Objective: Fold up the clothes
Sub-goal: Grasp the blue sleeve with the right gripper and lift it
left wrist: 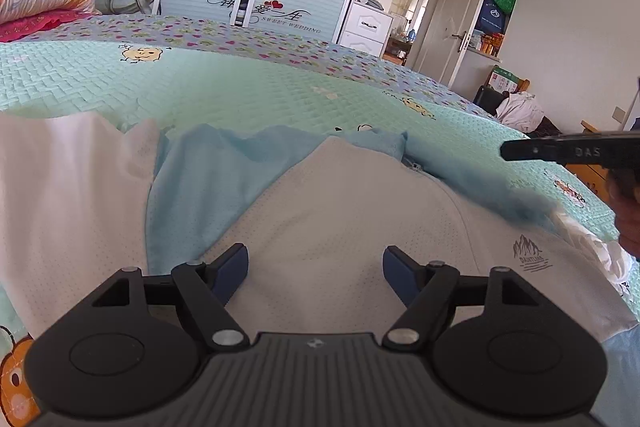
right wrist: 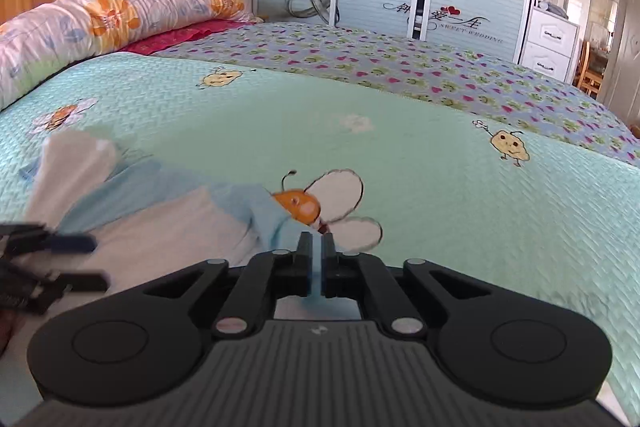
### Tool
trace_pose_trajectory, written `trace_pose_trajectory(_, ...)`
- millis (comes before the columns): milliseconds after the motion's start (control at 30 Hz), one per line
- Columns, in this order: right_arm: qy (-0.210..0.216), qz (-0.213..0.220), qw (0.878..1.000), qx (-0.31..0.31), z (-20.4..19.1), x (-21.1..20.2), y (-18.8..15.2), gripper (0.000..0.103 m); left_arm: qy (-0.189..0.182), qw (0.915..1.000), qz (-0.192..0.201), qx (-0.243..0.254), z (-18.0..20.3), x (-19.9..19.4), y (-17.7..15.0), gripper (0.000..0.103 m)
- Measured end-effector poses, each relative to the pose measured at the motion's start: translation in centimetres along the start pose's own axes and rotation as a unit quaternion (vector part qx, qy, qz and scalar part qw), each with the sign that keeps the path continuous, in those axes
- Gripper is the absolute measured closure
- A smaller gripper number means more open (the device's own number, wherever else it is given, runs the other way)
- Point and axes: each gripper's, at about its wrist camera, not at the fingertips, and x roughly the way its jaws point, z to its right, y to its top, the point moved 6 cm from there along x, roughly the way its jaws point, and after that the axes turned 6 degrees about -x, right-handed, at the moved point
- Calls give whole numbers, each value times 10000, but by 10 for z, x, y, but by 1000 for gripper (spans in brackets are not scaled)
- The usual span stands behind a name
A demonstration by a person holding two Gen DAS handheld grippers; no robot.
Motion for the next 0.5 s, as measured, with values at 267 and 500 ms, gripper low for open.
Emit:
trace_pose_trajectory(267,260,-699,9868,1437,44,87,25,32,-88,9999,9,-67,-3,0,1,23)
trace_pose_trajectory(500,217,-1055,9848,1360,7,110,12,102,-167,9997,12,-157,-5,0,1,23)
